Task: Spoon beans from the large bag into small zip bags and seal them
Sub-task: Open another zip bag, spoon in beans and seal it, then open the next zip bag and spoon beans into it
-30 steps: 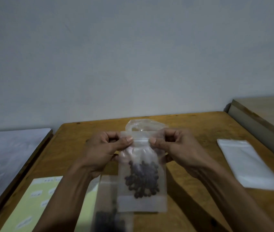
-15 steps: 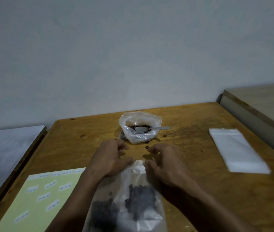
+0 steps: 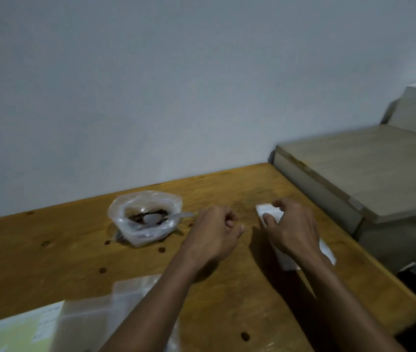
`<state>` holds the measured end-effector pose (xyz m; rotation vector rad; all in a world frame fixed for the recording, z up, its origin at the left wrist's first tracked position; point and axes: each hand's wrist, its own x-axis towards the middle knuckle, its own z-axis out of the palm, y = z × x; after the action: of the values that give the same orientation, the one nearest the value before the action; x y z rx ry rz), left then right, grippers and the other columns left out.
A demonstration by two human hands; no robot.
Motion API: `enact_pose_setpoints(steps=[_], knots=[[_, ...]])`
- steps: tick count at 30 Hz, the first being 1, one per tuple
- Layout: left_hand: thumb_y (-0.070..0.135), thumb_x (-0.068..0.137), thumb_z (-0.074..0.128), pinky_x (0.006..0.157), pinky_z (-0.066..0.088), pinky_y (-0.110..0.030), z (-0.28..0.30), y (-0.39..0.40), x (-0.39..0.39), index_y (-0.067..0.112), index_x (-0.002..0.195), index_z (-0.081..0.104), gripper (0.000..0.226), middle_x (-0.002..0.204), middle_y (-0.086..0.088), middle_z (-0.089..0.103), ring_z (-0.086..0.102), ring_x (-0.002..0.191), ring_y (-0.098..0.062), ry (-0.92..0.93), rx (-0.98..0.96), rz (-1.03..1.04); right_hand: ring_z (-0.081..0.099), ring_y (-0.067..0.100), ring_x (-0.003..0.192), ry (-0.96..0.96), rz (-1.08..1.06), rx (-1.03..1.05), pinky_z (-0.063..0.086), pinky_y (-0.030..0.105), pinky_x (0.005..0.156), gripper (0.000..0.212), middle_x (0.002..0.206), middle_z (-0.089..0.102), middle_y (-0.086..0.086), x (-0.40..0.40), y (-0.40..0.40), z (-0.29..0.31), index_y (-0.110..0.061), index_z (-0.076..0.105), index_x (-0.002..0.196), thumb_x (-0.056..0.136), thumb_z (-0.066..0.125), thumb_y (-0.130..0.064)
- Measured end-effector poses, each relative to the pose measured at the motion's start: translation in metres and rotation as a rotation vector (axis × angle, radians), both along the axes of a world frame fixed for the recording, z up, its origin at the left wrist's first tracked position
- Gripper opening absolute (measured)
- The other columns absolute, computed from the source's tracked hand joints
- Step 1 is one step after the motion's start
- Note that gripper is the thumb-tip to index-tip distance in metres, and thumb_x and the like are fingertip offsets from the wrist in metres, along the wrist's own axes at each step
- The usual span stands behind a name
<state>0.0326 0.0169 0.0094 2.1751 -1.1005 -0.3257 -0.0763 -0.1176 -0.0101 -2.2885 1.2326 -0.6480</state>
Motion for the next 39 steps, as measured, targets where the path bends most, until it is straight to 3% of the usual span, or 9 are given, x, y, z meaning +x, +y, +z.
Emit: enact_pose_setpoints(steps=[5, 15, 18, 21, 26, 30, 34, 37, 39], knots=[[0.043, 0.093, 0.062, 0.087, 0.055, -0.043, -0.029, -0.069, -0.013, 0.013, 0.107, 0.067, 0.033, 0.113, -0.008, 0.064, 0.061, 0.105, -0.027, -0.144, 0.149, 0.026, 0.039, 0.036, 0.135, 0.195, -0.101, 0.121, 0.037, 0.048, 0.106, 0.074, 0.143, 0.054, 0.011, -0.025, -0.037, -0.019, -0.021, 0.042, 0.145, 0.084, 0.066, -0.054], [0.054, 0.09, 0.061, 0.113, 0.033, -0.047, -0.046, -0.09, -0.022, 0.021, 0.138, 0.053, 0.059, 0.143, -0.005, 0.044, 0.033, 0.135, -0.026, -0.222, 0.31, 0.002, 0.051, 0.022, 0.12, -0.128, -0.131, -0.049, 0.047, 0.043, 0.096, 0.046, 0.132, 0.059, 0.0, -0.029, -0.036, -0.028, -0.025, 0.06, 0.128, 0.085, 0.076, -0.025], [0.06, 0.085, 0.062, 0.109, 0.042, -0.047, -0.046, -0.086, -0.02, 0.027, 0.139, 0.05, 0.064, 0.139, 0.001, 0.05, 0.041, 0.131, -0.022, -0.031, 0.163, 0.062, 0.062, 0.015, 0.1, -0.322, -0.159, 0.01, 0.056, 0.036, 0.079, 0.032, 0.116, 0.063, -0.005, -0.031, -0.037, -0.014, -0.03, 0.062, 0.118, 0.09, 0.07, -0.017], [0.06, 0.081, 0.069, 0.091, 0.059, -0.044, -0.028, -0.071, -0.018, 0.031, 0.14, 0.045, 0.07, 0.126, 0.005, 0.062, 0.061, 0.113, -0.015, 0.458, -0.156, 0.113, 0.065, 0.011, 0.095, -0.559, -0.109, 0.221, 0.055, 0.026, 0.066, 0.024, 0.104, 0.064, -0.01, -0.035, -0.035, 0.009, -0.034, 0.062, 0.106, 0.091, 0.068, -0.017], [0.021, 0.096, 0.065, 0.074, 0.061, -0.044, 0.021, -0.027, -0.009, 0.02, 0.117, 0.06, 0.021, 0.097, -0.007, 0.079, 0.077, 0.087, -0.025, 0.828, -0.544, 0.137, 0.07, 0.021, 0.09, -0.726, 0.117, 0.507, 0.06, 0.037, 0.065, 0.037, 0.102, 0.067, 0.0, -0.024, -0.002, 0.034, -0.03, 0.058, 0.118, 0.089, 0.071, -0.011], [0.015, 0.098, 0.063, 0.061, 0.055, -0.035, 0.042, 0.034, 0.021, 0.019, 0.1, 0.064, 0.005, 0.078, -0.008, 0.077, 0.071, 0.065, -0.022, 0.514, -0.518, 0.062, 0.068, 0.013, 0.096, -0.641, 0.39, 0.528, 0.061, 0.036, 0.076, 0.054, 0.107, 0.067, -0.006, 0.003, 0.027, 0.044, -0.037, 0.056, 0.13, 0.084, 0.079, -0.022], [0.034, 0.081, 0.071, 0.063, 0.049, -0.031, 0.054, 0.09, 0.051, 0.029, 0.096, 0.064, 0.017, 0.069, 0.01, 0.065, 0.061, 0.065, -0.007, 0.119, -0.353, 0.082, 0.067, 0.013, 0.072, -0.525, 0.653, 0.575, 0.052, 0.025, 0.06, 0.008, 0.075, 0.073, 0.0, 0.038, 0.066, 0.056, -0.017, 0.076, 0.095, 0.089, 0.073, -0.013], [0.037, 0.075, 0.08, 0.073, 0.047, -0.027, 0.059, 0.117, 0.056, 0.034, 0.094, 0.058, 0.029, 0.087, 0.014, 0.061, 0.056, 0.084, -0.007, -0.387, -0.348, 0.354, 0.065, 0.016, 0.065, -0.606, 0.633, 0.625, 0.053, 0.03, 0.056, 0.004, 0.071, 0.07, 0.005, 0.063, 0.101, 0.055, -0.009, 0.073, 0.086, 0.09, 0.071, -0.008], [0.049, 0.078, 0.077, 0.063, 0.046, -0.027, 0.065, 0.129, 0.051, 0.029, 0.078, 0.058, 0.027, 0.076, 0.012, 0.058, 0.052, 0.073, -0.005, -0.427, -0.422, 0.437, 0.071, 0.027, 0.074, -0.667, 0.656, 0.68, 0.058, 0.038, 0.06, 0.003, 0.08, 0.074, 0.01, 0.075, 0.123, 0.057, -0.008, 0.071, 0.09, 0.09, 0.072, -0.011]])
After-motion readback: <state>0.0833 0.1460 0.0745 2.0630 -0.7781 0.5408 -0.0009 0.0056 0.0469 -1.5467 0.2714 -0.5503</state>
